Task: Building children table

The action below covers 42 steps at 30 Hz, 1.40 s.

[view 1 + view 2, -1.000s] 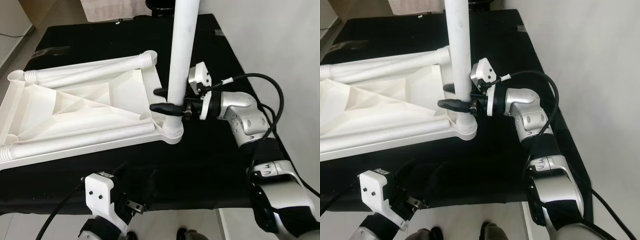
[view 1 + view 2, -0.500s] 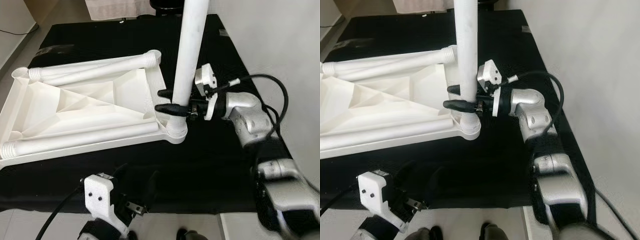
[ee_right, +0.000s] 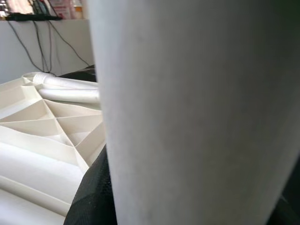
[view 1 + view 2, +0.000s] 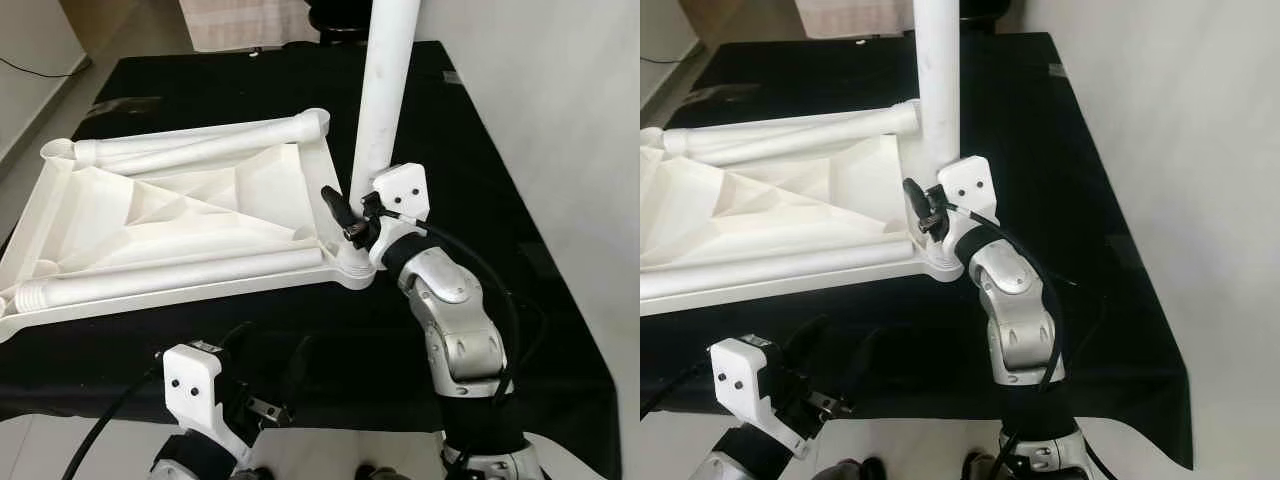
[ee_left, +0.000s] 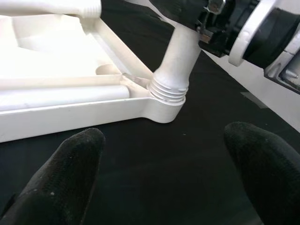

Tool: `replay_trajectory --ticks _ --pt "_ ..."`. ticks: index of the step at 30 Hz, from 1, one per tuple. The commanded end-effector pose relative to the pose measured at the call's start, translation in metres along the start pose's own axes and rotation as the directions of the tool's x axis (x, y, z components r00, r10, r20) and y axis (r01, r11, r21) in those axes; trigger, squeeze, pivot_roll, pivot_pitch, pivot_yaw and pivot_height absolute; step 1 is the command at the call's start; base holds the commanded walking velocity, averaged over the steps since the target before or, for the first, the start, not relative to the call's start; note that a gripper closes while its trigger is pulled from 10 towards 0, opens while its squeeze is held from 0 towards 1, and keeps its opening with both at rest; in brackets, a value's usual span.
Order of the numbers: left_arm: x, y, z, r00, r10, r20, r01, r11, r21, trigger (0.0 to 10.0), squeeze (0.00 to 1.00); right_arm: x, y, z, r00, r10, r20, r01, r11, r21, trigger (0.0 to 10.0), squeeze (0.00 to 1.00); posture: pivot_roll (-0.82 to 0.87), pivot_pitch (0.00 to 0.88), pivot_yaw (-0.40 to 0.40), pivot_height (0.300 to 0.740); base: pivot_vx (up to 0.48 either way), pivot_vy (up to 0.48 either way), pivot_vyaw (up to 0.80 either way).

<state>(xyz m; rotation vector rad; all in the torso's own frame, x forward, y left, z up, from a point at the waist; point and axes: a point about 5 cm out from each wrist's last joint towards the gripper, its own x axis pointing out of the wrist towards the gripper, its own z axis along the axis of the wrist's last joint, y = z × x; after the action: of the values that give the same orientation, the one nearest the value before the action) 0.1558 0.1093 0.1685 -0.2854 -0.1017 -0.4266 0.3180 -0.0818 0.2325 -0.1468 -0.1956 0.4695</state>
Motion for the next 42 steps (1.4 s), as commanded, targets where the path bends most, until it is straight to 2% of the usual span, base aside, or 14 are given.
replay_trajectory --ticks 1,2,3,7,10,12,13,17,24,25,26,37,39,42 --pt "-0.002 0.002 -0.006 1.0 0.007 -0.03 -0.007 1.0 -0.013 10.0 0.0 -0.004 0.008 -0.031 0.987 0.023 -0.157 -0.015 0.998 0.055 10.0 0.0 0.0 0.248 0.004 0.74 0.0 0.0 0.0" --pt "-0.003 0.002 -0.006 1.0 0.009 -0.029 -0.009 1.0 -0.013 10.0 0.0 -0.003 0.013 -0.029 0.988 0.058 -0.141 -0.047 0.995 0.086 10.0 0.0 0.0 0.247 0.004 0.74 0.0 0.0 0.0" --pt "-0.003 0.002 -0.006 1.0 0.008 -0.029 -0.009 1.0 -0.013 10.0 0.0 -0.003 0.019 -0.022 0.989 0.104 -0.104 -0.089 0.986 0.138 10.0 1.0 0.0 0.247 0.003 0.74 0.0 0.0 0.0" --pt "-0.003 0.001 -0.006 0.999 0.004 -0.032 -0.004 1.0 -0.017 10.0 0.0 -0.003 0.031 0.01 0.926 0.363 0.101 -0.377 0.9 0.221 10.0 1.0 0.0 0.246 0.003 0.74 0.0 0.0 0.0" --pt "-0.003 0.001 -0.006 0.999 0.002 -0.032 -0.003 1.0 -0.018 10.0 0.0 -0.004 0.031 0.016 0.89 0.434 0.139 -0.455 0.864 0.214 10.0 1.0 0.0 0.246 0.003 0.74 0.0 0.0 0.0" --pt "-0.003 0.0 -0.006 0.999 0.001 -0.032 -0.002 1.0 -0.019 10.0 0.0 -0.005 0.027 0.02 0.841 0.517 0.159 -0.539 0.824 0.175 10.0 0.87 0.01 0.248 -0.001 0.74 0.0 0.0 0.0" --pt "-0.002 -0.002 -0.005 1.0 0.001 -0.031 -0.001 1.0 -0.022 10.0 0.0 -0.006 0.009 0.023 0.737 0.66 0.143 -0.672 0.739 0.049 10.0 0.0 0.02 0.258 -0.006 0.74 0.0 0.0 0.0" --pt "-0.003 -0.004 -0.004 1.0 0.001 -0.029 -0.002 1.0 -0.024 10.0 0.0 -0.005 -0.011 0.022 0.659 0.746 0.093 -0.749 0.663 -0.005 10.0 0.0 0.02 0.263 -0.007 0.74 0.0 0.0 0.0" --pt "-0.004 -0.007 -0.003 1.0 0.001 -0.03 -0.001 1.0 -0.025 10.0 0.0 0.011 -0.038 0.029 0.679 0.731 0.06 -0.73 0.682 -0.051 10.0 0.0 0.04 0.281 -0.018 0.74 0.0 0.0 0.0" --pt "-0.005 -0.008 -0.003 1.0 0.002 -0.03 -0.003 1.0 -0.025 10.0 0.0 0.013 -0.042 0.029 0.669 0.742 0.052 -0.74 0.671 -0.055 8.4 0.0 0.05 0.284 -0.019 0.74 0.0 0.0 0.0" --pt "-0.005 -0.008 -0.002 1.0 0.005 -0.031 -0.005 1.0 -0.025 10.0 0.0 0.013 -0.043 0.029 0.655 0.754 0.049 -0.752 0.657 -0.053 0.9 0.0 0.05 0.287 -0.02 0.74 0.0 0.0 0.0" --pt "-0.005 -0.008 -0.002 0.999 0.008 -0.031 -0.009 1.0 -0.027 10.0 0.0 0.003 -0.048 0.02 0.561 0.828 0.016 -0.827 0.561 -0.033 0.0 0.0 0.04 0.288 -0.016 0.74 0.0 0.0 0.0" --pt "-0.005 -0.008 -0.002 1.0 0.008 -0.031 -0.008 1.0 -0.028 10.0 0.0 0.0 -0.053 0.018 0.567 0.824 0.008 -0.823 0.567 -0.026 0.0 0.0 0.04 0.287 -0.016 0.74 0.0 0.0 0.0" --pt "-0.005 -0.007 -0.003 1.0 0.006 -0.031 -0.007 1.0 -0.03 10.0 0.0 -0.007 -0.06 0.013 0.643 0.766 0.008 -0.766 0.643 -0.001 0.0 0.0 0.02 0.288 -0.014 0.74 0.0 0.0 0.0"
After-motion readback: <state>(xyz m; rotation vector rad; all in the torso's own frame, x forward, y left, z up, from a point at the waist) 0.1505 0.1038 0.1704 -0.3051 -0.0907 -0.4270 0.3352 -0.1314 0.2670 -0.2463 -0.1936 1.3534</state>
